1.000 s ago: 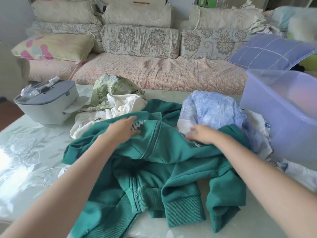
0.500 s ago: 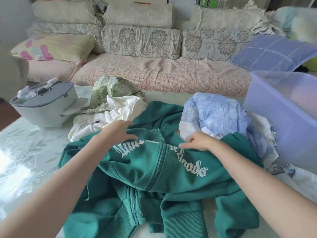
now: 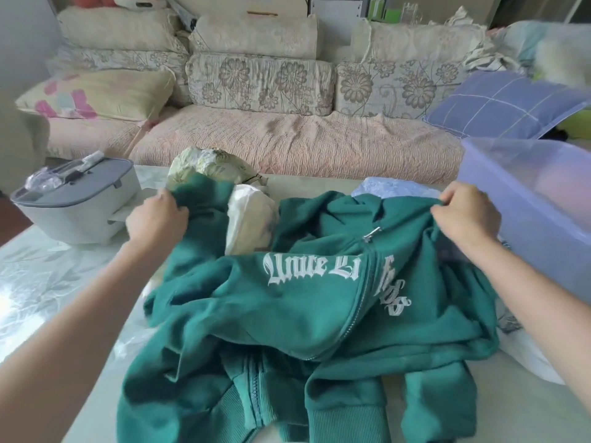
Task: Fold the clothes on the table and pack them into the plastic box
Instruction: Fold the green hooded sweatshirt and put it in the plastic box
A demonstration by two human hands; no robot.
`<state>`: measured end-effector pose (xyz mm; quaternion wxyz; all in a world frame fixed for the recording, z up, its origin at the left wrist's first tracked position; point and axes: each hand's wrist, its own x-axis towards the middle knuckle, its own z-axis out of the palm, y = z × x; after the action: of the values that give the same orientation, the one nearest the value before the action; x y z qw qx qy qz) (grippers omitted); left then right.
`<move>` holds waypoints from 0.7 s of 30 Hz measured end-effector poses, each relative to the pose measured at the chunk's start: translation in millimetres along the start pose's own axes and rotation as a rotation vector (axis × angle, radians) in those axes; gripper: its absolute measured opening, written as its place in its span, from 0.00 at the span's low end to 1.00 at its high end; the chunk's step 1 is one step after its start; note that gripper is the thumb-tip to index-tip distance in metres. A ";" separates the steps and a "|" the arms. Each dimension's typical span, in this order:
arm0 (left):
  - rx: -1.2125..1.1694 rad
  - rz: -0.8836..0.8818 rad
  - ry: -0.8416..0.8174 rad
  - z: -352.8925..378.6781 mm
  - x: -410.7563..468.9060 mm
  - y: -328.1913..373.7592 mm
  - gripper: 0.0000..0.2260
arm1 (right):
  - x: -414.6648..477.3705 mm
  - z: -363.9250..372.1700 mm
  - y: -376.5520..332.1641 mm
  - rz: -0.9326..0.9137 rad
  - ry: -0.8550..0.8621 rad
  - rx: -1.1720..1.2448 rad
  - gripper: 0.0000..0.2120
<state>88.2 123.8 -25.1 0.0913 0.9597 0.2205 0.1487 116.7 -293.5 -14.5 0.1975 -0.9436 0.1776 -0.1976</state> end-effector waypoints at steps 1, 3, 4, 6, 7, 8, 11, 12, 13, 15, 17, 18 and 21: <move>-0.008 -0.052 -0.030 -1.4 1.9 -3.7 0.14 | -0.7 0.7 2.8 -0.028 -0.121 -0.122 0.05; -0.004 -0.108 -0.139 -1.1 -3.1 -5.1 0.18 | -5.1 9.5 5.2 -0.011 -0.443 -0.330 0.11; 0.024 -0.101 -0.191 1.8 -8.1 -2.5 0.20 | -7.0 13.5 4.7 0.005 -0.538 -0.365 0.16; 0.070 -0.030 -0.184 8.7 -17.2 7.7 0.25 | -9.7 13.9 -3.3 -0.064 -0.460 -0.267 0.18; 0.052 0.027 -0.114 10.6 -21.3 15.1 0.26 | -10.4 12.7 -9.0 -0.119 -0.359 -0.211 0.16; 0.019 0.115 -0.013 12.0 -24.2 23.9 0.26 | -11.1 12.9 -14.4 -0.155 -0.303 -0.177 0.18; -0.054 0.421 0.082 19.6 -31.0 56.0 0.17 | -15.1 16.8 -28.7 -0.180 -0.405 -0.150 0.26; -0.134 0.425 -0.045 22.0 -34.6 67.2 0.14 | -14.7 21.0 -29.2 -0.164 -0.455 -0.184 0.27; -0.199 0.395 -0.226 28.1 -37.0 76.1 0.12 | -14.6 25.5 -28.5 -0.154 -0.484 -0.233 0.26; -0.169 0.337 -0.595 44.2 -40.4 88.0 0.13 | -14.8 33.1 -24.5 -0.151 -0.493 -0.315 0.23; 0.002 0.281 -0.800 58.1 -39.0 90.8 0.24 | -15.9 36.3 -23.0 -0.138 -0.511 -0.335 0.22; 0.040 0.252 -0.817 63.1 -37.6 90.6 0.28 | -16.2 37.9 -22.6 -0.127 -0.524 -0.350 0.23; -0.071 0.152 -0.775 75.0 -32.3 90.0 0.29 | -15.7 40.5 -22.6 -0.116 -0.549 -0.367 0.19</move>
<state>120.5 21.3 -81.8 0.1897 0.9545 0.0927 -0.2107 127.0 -255.4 -43.4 0.0533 -0.9900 0.0964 0.0885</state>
